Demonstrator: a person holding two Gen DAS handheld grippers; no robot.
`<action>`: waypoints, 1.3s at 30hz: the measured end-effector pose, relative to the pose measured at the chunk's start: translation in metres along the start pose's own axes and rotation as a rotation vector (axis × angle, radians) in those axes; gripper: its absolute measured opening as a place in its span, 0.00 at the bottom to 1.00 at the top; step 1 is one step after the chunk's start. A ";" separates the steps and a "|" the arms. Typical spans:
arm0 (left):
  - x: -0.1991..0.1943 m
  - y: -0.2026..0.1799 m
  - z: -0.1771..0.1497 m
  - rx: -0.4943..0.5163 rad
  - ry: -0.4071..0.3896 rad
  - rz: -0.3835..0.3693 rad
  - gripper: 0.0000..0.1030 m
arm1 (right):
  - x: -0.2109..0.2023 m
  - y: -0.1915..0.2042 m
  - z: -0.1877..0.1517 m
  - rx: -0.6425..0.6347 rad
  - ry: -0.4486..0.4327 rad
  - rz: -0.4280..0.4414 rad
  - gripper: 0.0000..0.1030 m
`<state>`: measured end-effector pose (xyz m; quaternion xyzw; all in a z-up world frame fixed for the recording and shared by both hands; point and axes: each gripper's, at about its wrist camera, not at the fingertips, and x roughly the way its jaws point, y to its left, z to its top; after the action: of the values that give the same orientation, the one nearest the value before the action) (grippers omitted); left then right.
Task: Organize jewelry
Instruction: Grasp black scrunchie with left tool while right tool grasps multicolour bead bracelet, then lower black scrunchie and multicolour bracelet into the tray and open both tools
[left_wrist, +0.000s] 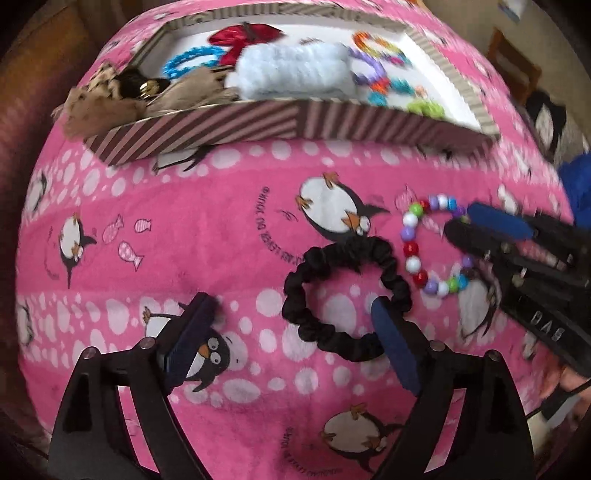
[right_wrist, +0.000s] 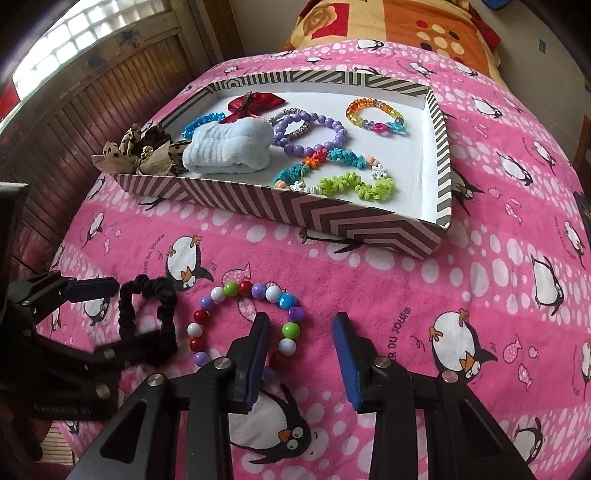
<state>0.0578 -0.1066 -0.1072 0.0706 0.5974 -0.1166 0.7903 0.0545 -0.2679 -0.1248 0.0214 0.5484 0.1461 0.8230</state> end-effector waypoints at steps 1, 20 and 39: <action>0.000 0.000 -0.001 -0.003 -0.006 0.003 0.84 | -0.001 0.000 -0.001 0.000 0.000 0.000 0.33; -0.052 0.020 -0.003 -0.155 -0.133 -0.046 0.05 | -0.059 0.010 0.008 -0.045 -0.125 -0.012 0.08; -0.118 0.022 0.028 -0.105 -0.287 -0.037 0.05 | -0.124 0.004 0.027 -0.042 -0.251 -0.039 0.08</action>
<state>0.0591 -0.0811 0.0137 0.0009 0.4846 -0.1086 0.8680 0.0346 -0.2931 -0.0024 0.0116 0.4383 0.1377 0.8881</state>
